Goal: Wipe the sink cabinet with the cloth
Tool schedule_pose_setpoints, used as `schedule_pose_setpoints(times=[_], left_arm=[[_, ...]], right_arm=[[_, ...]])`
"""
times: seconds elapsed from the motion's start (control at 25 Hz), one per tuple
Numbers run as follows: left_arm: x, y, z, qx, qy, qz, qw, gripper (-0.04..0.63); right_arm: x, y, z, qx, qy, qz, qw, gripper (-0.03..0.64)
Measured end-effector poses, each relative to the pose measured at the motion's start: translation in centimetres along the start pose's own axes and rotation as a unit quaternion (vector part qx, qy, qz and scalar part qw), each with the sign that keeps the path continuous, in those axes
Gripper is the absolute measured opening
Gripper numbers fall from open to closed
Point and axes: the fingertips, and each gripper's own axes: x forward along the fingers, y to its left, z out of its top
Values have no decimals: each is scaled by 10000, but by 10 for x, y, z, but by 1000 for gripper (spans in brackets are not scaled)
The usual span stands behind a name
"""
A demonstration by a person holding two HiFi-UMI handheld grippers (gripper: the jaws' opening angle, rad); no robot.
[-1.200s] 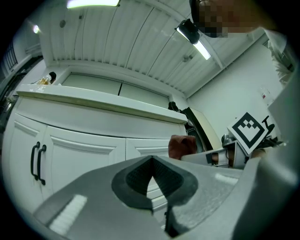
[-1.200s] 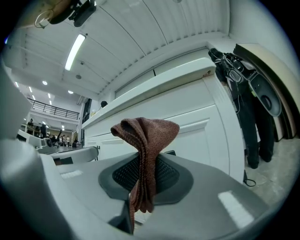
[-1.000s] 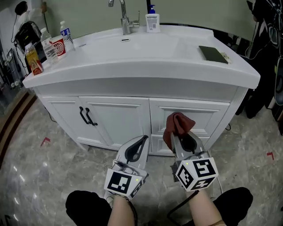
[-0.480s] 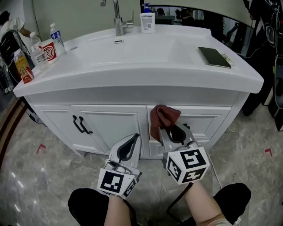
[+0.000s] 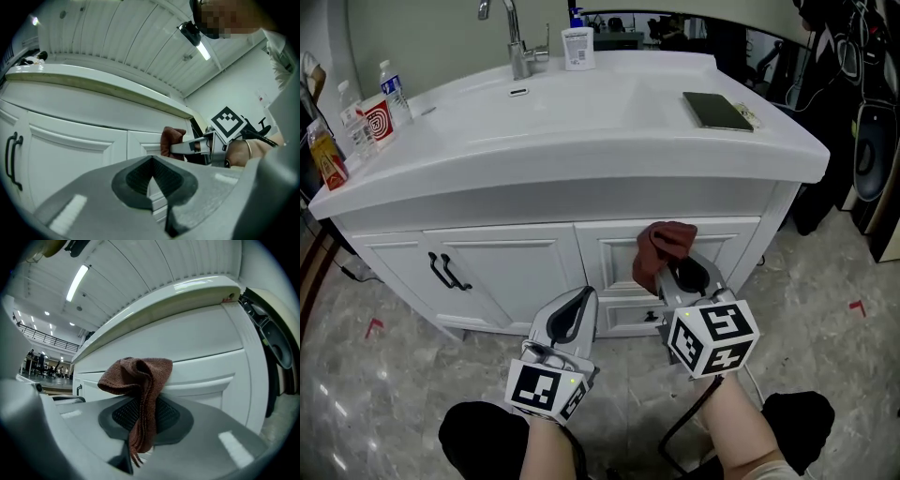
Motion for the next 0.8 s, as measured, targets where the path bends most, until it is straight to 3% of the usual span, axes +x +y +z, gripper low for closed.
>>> schedule_pose_setpoints(times=[0.2, 0.48, 0.8], left_arm=[[13, -18, -6, -98, 22, -155, 9998, 0], [33, -42, -13, -249, -51, -294, 9992, 0], [35, -59, -22, -122, -25, -221, 9997, 0]], right_arm=[[-18, -31, 5, 91, -17, -264, 9996, 98], [-54, -96, 14, -132, -56, -1016, 9947, 95], [-82, -127, 20, 114, -143, -1409, 9899, 91]])
